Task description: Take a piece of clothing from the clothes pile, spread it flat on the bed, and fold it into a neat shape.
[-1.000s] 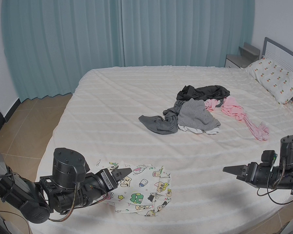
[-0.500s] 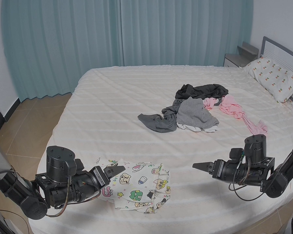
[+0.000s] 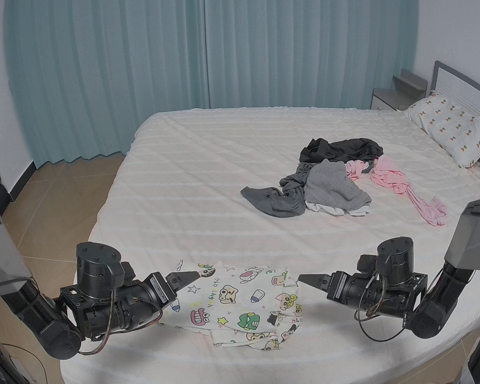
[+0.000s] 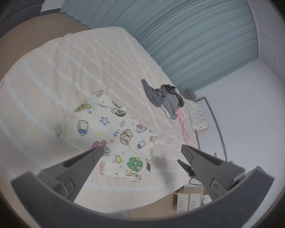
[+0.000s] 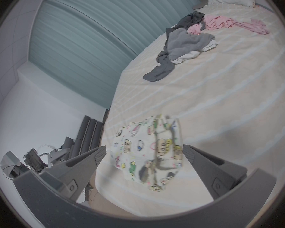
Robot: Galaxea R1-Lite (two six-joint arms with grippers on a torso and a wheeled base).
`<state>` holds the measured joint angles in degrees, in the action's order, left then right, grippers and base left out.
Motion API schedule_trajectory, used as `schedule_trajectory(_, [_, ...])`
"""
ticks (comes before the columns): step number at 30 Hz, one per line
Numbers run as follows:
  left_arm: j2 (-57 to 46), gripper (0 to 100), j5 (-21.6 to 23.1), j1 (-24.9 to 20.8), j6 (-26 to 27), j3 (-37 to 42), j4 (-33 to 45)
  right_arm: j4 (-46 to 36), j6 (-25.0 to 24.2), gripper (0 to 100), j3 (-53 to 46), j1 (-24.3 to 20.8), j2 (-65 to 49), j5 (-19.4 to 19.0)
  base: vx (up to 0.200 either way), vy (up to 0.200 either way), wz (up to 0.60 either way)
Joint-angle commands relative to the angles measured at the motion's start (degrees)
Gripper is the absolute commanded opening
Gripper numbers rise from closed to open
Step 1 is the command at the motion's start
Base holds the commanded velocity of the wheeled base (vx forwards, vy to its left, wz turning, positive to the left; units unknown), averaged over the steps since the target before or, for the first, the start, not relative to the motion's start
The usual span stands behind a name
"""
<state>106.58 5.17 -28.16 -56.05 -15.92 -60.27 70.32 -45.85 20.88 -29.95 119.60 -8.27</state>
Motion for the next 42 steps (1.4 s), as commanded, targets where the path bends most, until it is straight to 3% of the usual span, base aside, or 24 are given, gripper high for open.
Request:
schedule_trajectory(1, [1.26,100,0.19,0.47,-0.11,-0.25,-0.02,4.04,-0.38,100,-0.14,-2.48,5.91,0.36,0.000,0.200,0.00])
schedule_trajectory(14, [3.02,100,2.74,0.39,-0.11,0.19,-0.11,5.97,0.15,100,-2.34,-4.33,9.77,0.18,0.000,0.046,0.00])
schedule_trajectory(42, [5.04,100,2.65,0.56,-0.02,0.28,-0.11,8.87,3.49,100,-7.87,-4.85,13.03,0.36,0.000,0.000,0.00])
